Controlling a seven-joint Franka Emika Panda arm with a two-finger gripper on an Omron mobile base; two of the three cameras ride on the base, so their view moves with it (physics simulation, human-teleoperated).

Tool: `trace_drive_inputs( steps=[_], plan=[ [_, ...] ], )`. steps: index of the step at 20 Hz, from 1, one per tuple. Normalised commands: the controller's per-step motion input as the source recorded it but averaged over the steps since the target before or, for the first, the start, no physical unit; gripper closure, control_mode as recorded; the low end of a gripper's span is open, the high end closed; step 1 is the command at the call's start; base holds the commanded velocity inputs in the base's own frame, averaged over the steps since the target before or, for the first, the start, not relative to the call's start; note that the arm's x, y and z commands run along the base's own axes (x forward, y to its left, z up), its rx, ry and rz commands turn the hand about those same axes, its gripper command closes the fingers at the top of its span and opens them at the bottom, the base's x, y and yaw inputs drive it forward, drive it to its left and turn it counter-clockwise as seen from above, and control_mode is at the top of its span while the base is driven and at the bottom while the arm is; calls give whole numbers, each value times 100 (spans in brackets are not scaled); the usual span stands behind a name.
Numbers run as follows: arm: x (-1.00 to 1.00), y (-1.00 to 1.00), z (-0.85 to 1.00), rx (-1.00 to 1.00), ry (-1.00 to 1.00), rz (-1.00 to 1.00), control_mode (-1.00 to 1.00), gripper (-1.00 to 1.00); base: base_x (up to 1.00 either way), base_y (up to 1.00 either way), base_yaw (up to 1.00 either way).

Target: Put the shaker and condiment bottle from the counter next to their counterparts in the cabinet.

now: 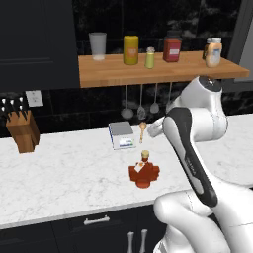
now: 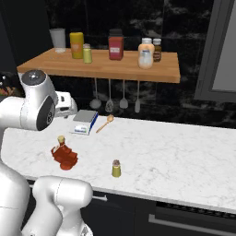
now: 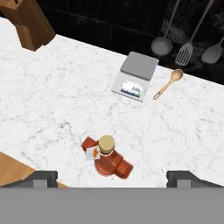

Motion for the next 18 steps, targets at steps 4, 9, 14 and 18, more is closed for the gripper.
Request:
trace_drive_inputs(
  steps=[4,9,14,18],
  plan=[
    [-52,4,-14,4,-19,-7,-100,-100,0,0,0],
    [-5,10,-16,12,0,-9,-100,-100,0,0,0],
    [0,15,0,4,10,-19,-100,-100,0,0,0],
    [-3,10,1,1,19,-25,-100,-100,0,0,0]
  ],
)
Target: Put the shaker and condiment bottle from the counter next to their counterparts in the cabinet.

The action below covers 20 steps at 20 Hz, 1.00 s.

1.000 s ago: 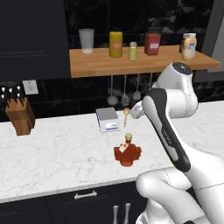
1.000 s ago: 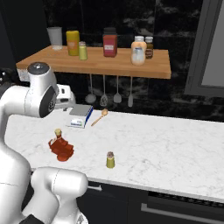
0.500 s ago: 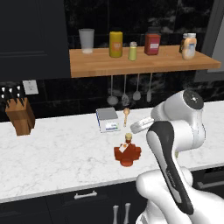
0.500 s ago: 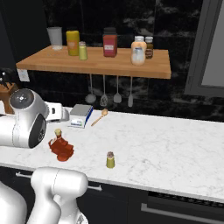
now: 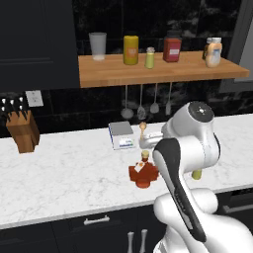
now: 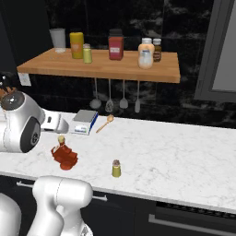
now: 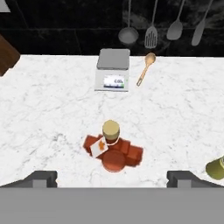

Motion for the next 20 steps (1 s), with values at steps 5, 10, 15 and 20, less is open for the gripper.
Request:
trace_drive_inputs(
  steps=[5,10,15,20],
  plan=[
    [-7,1,0,0,6,-21,-100,-100,0,0,0],
    [0,2,-11,0,0,-3,-100,-100,0,0,0],
    [0,13,-36,0,0,0,-100,-100,0,0,0],
    [1,0,-26,0,0,0,-100,-100,0,0,0]
  ],
)
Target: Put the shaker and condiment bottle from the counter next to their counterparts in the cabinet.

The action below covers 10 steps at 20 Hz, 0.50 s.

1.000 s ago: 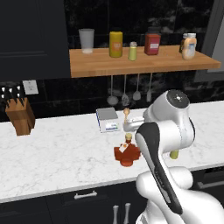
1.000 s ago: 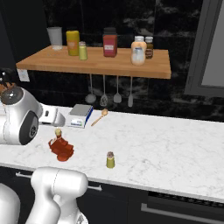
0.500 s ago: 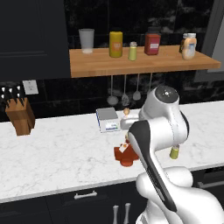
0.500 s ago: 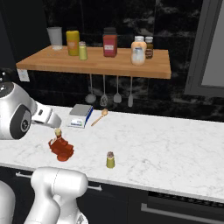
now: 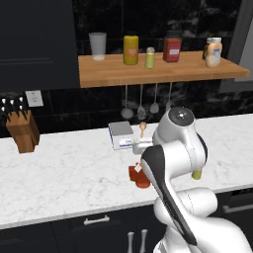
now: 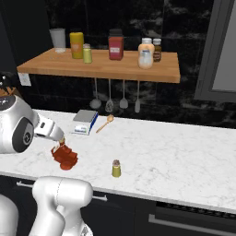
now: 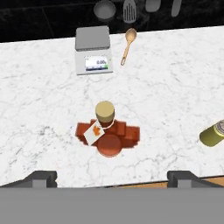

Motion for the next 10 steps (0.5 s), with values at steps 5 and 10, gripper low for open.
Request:
trace_drive_inputs(
  steps=[5,10],
  plan=[
    [7,0,-19,0,0,0,-100,-100,0,0,0],
    [2,0,-11,0,0,0,-100,-100,0,0,0]
  ],
)
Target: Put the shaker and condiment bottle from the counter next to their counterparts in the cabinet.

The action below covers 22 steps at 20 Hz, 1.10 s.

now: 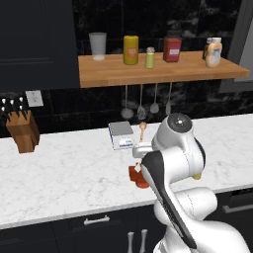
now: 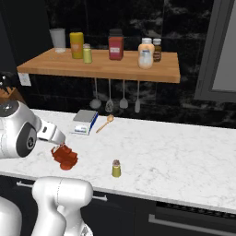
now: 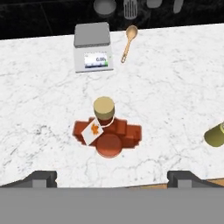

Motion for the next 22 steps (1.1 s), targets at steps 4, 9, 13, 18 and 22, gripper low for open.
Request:
trace_drive_inputs(
  steps=[4,9,13,18,22],
  plan=[
    [5,0,-12,0,0,0,-100,-100,0,0,0],
    [15,0,-13,0,0,0,-100,-100,0,0,0],
    [19,0,-12,0,0,0,-100,-100,0,0,0],
    [8,0,-15,0,0,0,-100,-100,0,0,0],
    [1,0,-13,0,0,0,-100,-100,0,0,0]
  ],
)
